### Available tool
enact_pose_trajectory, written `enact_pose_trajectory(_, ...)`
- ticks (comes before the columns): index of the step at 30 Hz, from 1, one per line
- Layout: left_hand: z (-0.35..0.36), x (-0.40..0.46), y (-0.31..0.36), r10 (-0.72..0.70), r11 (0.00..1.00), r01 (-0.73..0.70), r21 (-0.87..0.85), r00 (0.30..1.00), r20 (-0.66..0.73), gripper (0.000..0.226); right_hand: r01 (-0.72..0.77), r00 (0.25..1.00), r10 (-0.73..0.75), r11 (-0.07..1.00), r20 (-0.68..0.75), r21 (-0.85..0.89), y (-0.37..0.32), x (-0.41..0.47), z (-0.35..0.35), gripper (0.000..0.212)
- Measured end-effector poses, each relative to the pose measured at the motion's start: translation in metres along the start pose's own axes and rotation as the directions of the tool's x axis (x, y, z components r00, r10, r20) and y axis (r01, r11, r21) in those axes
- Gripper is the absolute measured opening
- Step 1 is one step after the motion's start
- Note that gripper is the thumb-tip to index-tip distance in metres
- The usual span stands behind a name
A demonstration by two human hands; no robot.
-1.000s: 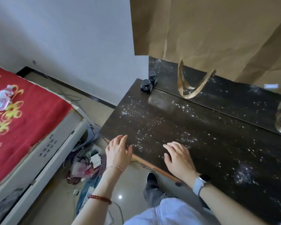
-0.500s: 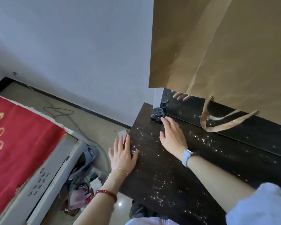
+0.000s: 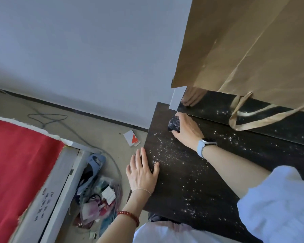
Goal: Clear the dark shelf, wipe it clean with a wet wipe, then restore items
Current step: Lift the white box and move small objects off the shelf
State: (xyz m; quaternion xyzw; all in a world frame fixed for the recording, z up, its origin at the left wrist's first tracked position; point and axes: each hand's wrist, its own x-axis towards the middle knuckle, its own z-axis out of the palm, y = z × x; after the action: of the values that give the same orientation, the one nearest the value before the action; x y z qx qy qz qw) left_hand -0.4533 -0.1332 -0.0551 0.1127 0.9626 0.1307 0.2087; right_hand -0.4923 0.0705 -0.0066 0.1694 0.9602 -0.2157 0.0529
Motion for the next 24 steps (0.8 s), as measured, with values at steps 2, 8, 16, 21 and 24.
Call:
enact_pose_trajectory(2, -0.003, 0.001, 0.001, -0.002, 1.0, 0.003, -0.017, 0.999, 0.039, 0.075, -0.04, 0.999, 0.04, 0.996, -0.006, 0.078, 0.003, -0.012, 0.0, 0.055)
enact_pose_trajectory(8, -0.03, -0.004, 0.025, 0.051, 0.969, -0.08, -0.234, 0.991, -0.127, 0.071, -0.193, 0.949, 0.28, 0.879, -0.146, 0.435, 0.016, -0.099, -0.003, 0.061)
enact_pose_trajectory(16, -0.003, -0.046, 0.149, 0.612, 0.755, -0.642, -0.134, 0.763, -0.207, 0.043, -0.386, 0.776, 0.575, 0.758, -0.258, 0.526, 0.105, -0.25, -0.032, 0.066)
enact_pose_trajectory(21, 0.058, -0.126, 0.252, 0.806, 0.578, -0.81, -0.1, 0.585, -0.084, 0.037, -0.502, 0.596, 0.734, 0.657, -0.325, 0.563, 0.192, -0.357, -0.061, 0.065)
enact_pose_trajectory(24, 0.106, -0.191, 0.31, 0.862, 0.508, -0.859, -0.071, 0.507, 0.029, 0.032, -0.512, 0.535, 0.779, 0.608, -0.328, 0.607, 0.244, -0.436, -0.073, 0.065)
